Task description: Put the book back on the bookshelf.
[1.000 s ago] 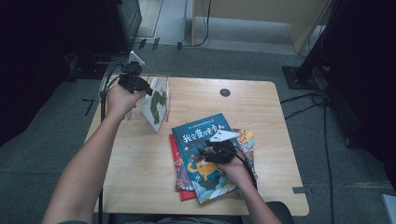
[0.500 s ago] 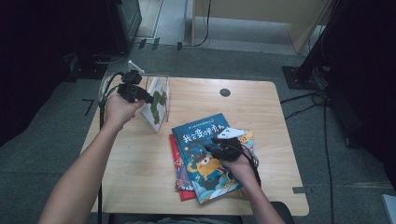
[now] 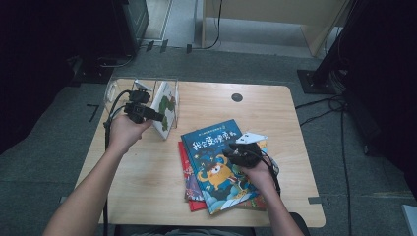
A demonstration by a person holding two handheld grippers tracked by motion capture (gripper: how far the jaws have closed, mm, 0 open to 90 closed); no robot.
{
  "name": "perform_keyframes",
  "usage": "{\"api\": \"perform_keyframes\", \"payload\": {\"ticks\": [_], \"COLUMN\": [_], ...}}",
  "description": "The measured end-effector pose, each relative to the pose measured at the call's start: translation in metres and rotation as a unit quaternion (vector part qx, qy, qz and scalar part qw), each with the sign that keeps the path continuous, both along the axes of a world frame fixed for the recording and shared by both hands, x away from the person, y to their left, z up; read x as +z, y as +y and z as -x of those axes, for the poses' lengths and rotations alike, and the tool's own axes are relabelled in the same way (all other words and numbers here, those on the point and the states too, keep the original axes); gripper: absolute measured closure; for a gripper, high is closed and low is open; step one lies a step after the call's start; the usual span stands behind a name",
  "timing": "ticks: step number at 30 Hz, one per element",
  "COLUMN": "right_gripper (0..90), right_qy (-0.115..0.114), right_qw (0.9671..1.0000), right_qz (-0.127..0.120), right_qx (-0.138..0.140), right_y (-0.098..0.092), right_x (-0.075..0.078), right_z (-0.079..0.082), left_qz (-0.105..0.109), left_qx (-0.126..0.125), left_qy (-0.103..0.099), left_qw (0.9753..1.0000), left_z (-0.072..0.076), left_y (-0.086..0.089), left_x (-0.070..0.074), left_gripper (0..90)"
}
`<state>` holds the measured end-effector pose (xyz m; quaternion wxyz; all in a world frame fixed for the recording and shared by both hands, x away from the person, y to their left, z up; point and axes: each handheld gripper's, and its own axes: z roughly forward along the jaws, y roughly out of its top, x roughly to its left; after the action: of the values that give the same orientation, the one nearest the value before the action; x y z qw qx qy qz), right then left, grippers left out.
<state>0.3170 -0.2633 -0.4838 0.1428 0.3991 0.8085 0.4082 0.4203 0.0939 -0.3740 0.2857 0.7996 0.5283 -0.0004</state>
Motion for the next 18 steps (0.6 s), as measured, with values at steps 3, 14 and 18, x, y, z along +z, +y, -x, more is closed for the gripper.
{"api": "perform_keyframes", "payload": {"ticks": [3, 14, 18], "right_gripper": [61.7, 68.6, 73.6], "right_qy": [0.002, 0.009, 0.01], "right_qw": [0.9999, 0.9993, 0.999], "right_qz": [-0.003, -0.009, -0.006], "right_qx": [-0.011, -0.034, -0.044], "right_y": [-0.01, -0.028, -0.031], "right_x": [-0.001, -0.005, -0.006], "right_z": [-0.004, -0.009, -0.007], "left_qz": [0.002, 0.012, 0.016], "left_qx": [-0.006, -0.028, -0.038], "left_qy": [-0.003, -0.015, -0.018], "left_qw": [1.0, 0.9994, 0.999], "left_z": [0.008, 0.033, 0.044], "left_y": [-0.002, -0.007, -0.008], "left_x": [-0.005, -0.025, -0.033], "left_gripper": [80.2, 81.6, 82.4]}}
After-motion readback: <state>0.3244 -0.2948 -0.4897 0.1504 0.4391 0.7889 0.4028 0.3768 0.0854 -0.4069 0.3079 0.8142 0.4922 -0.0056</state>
